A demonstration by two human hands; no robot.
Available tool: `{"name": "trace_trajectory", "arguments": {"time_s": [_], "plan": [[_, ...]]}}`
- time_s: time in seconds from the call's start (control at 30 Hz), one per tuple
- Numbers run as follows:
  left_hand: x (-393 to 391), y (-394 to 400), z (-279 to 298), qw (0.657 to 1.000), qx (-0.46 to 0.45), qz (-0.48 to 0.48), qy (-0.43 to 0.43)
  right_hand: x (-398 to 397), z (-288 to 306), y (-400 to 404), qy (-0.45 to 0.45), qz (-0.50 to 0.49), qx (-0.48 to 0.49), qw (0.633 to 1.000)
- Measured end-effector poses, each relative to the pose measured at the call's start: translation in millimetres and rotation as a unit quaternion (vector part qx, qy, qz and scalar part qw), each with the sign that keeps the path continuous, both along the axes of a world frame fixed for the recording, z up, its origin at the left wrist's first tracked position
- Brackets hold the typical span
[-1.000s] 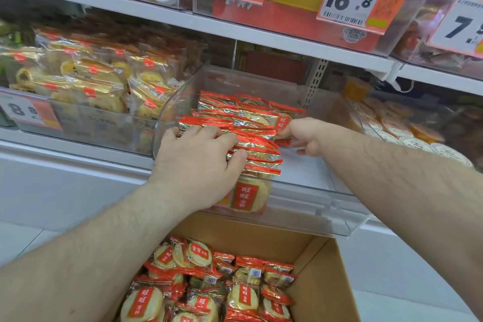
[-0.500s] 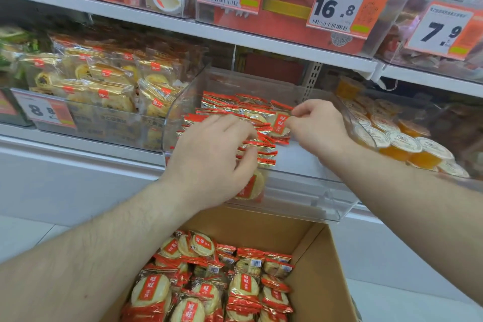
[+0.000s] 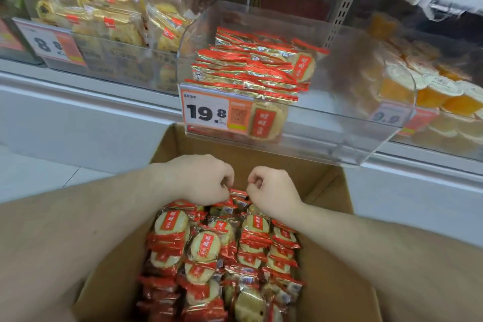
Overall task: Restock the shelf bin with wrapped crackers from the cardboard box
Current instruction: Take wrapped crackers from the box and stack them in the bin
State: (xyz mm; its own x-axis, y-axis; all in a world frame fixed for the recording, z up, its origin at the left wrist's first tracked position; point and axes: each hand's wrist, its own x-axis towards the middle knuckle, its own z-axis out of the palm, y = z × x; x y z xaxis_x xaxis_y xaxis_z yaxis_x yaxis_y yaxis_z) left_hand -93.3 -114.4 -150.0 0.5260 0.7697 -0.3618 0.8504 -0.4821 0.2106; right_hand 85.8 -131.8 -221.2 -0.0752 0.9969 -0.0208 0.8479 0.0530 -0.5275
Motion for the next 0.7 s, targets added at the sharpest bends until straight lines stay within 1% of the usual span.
{"name": "trace_trajectory", "arguments": {"time_s": [0.07,0.13,0.23,0.3,0.43,0.5,0.6,0.67,0.7], "plan": [[-1.2,4.0,-9.4,0.999,-0.017,-0.008,0.026,-4.6,-39.7,8.6,-0.078,0.01,-0.133,0.988],[-3.5,7.9,-15.7,0.998,-0.04,-0.009,0.04,-18.0,-71.3,4.2,-0.123,0.029,-0.197,0.972],[-8.4,14.6,-21.7,0.996,-0.078,0.0,0.044,-49.9,-109.5,-17.8,-0.142,0.074,-0.232,0.959],[-12.3,18.7,-25.7,0.995,-0.092,0.012,0.038,-67.5,-127.1,-30.5,-0.156,0.081,-0.271,0.946],[-16.6,20.6,-31.5,0.994,-0.101,0.023,0.037,-74.3,-142.0,-35.1,-0.237,0.08,-0.257,0.934],[-19.3,20.2,-33.4,0.994,-0.099,0.026,0.038,-67.1,-139.2,-32.5,-0.23,0.046,-0.28,0.931],[-23.5,18.0,-33.7,0.993,-0.111,0.033,0.032,-43.6,-128.7,-24.6,-0.177,0.004,-0.338,0.924],[-25.7,17.0,-32.9,0.992,-0.117,0.036,0.036,-22.6,-117.4,-14.7,-0.124,-0.006,-0.363,0.924],[-26.3,16.6,-33.4,0.992,-0.113,0.037,0.04,-12.9,-110.0,-8.9,-0.072,-0.013,-0.379,0.922]]}}
